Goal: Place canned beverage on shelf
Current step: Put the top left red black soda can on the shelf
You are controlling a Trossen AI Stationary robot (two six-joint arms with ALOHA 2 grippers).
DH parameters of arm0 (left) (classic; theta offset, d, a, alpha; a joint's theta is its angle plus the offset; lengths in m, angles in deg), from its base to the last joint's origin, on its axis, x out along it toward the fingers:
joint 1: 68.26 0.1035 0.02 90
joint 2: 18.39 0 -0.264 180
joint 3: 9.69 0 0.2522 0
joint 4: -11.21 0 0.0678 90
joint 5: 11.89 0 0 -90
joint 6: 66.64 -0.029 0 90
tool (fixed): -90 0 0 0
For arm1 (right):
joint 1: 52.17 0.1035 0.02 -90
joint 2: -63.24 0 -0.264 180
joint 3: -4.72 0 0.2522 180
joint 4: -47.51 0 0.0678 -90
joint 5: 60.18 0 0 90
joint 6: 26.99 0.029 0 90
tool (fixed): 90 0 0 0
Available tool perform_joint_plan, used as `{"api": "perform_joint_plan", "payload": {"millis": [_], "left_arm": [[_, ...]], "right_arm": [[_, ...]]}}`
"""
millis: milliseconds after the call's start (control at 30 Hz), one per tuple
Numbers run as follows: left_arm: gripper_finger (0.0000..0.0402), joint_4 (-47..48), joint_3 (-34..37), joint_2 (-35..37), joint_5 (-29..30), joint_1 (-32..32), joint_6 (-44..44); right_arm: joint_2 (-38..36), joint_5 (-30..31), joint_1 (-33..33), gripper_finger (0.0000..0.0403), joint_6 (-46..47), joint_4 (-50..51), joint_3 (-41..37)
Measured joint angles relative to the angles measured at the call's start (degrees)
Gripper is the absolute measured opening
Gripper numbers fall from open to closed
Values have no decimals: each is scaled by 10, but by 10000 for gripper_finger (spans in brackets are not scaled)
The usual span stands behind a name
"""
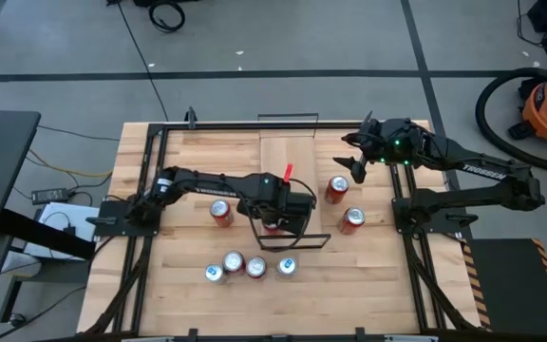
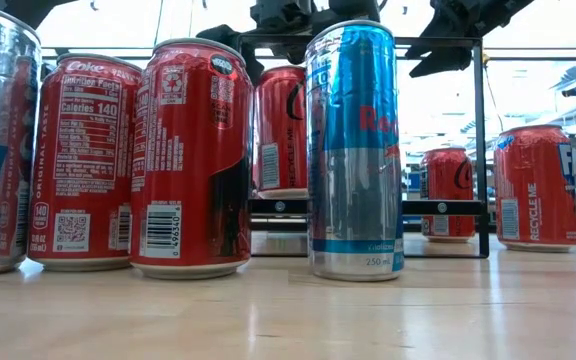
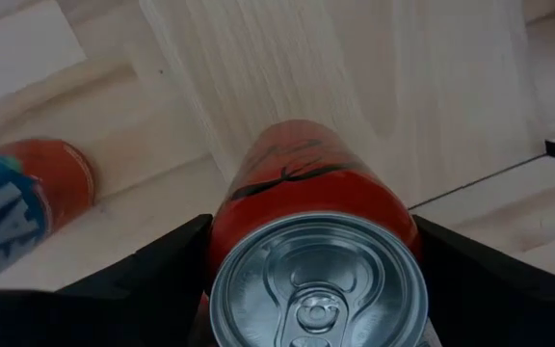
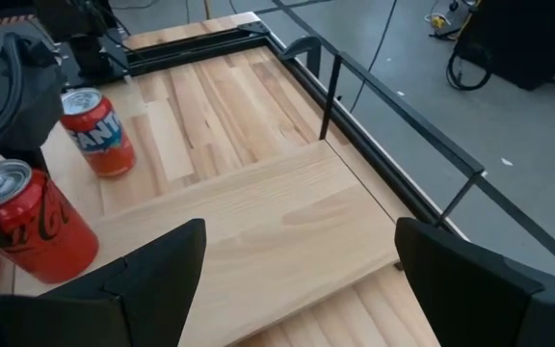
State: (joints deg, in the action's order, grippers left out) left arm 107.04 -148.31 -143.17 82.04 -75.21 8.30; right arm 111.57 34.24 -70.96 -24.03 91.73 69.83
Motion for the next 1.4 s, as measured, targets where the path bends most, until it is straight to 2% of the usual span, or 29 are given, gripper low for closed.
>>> {"api": "perform_joint_plan", "payload": {"millis": [700, 1100, 1400], "left_arm": [[327, 2, 14, 1, -23, 0, -8], [369, -25, 17, -4, -42, 1, -21], [374, -24, 5, -2, -40, 7, -34]], "right_arm": [[0, -1, 0, 348, -2, -13, 0], [0, -1, 0, 348, -2, -12, 0], [0, -1, 0, 348, -2, -12, 0]]}}
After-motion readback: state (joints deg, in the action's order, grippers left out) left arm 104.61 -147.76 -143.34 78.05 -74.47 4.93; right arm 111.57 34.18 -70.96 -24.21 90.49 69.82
